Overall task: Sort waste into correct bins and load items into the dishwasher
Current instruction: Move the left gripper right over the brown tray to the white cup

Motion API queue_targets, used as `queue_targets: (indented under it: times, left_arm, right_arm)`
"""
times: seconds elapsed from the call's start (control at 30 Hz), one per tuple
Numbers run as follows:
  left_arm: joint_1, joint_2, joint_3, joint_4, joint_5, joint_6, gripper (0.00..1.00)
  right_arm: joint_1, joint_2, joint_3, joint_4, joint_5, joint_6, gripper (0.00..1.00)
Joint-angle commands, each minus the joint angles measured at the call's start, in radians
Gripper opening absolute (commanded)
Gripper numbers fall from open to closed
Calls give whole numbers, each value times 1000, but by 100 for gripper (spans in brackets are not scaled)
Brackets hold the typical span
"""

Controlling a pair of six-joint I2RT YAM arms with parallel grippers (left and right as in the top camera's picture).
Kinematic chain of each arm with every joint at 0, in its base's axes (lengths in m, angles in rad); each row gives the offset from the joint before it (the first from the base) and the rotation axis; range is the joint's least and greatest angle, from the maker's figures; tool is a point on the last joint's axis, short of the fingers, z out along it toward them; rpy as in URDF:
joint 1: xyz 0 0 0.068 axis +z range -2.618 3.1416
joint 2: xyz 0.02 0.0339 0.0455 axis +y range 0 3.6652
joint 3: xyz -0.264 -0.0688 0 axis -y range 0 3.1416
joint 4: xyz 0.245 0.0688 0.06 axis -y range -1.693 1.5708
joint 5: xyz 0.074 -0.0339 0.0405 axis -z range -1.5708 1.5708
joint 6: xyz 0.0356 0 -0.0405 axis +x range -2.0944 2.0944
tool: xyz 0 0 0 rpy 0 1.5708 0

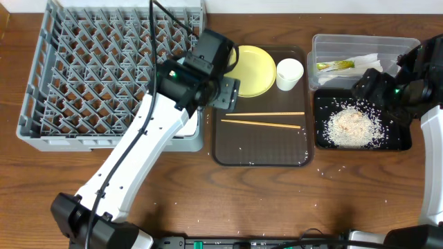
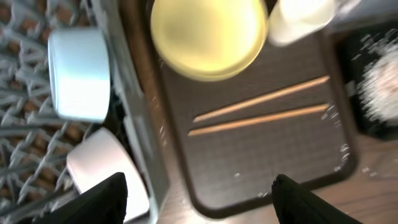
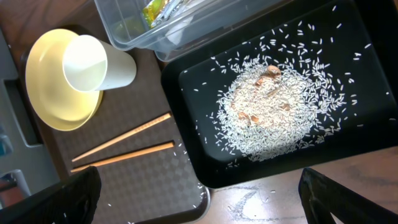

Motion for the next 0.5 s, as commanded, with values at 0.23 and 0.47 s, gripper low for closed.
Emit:
queue_targets:
  times: [0.23, 0.47]
  left_arm:
    - [0, 162, 187, 14, 112, -22, 76]
    - [-4, 251, 203, 158, 112, -118, 76]
  right_arm:
    - [0, -7, 13, 0, -4, 0, 99]
    - [0, -7, 13, 0, -5, 0, 99]
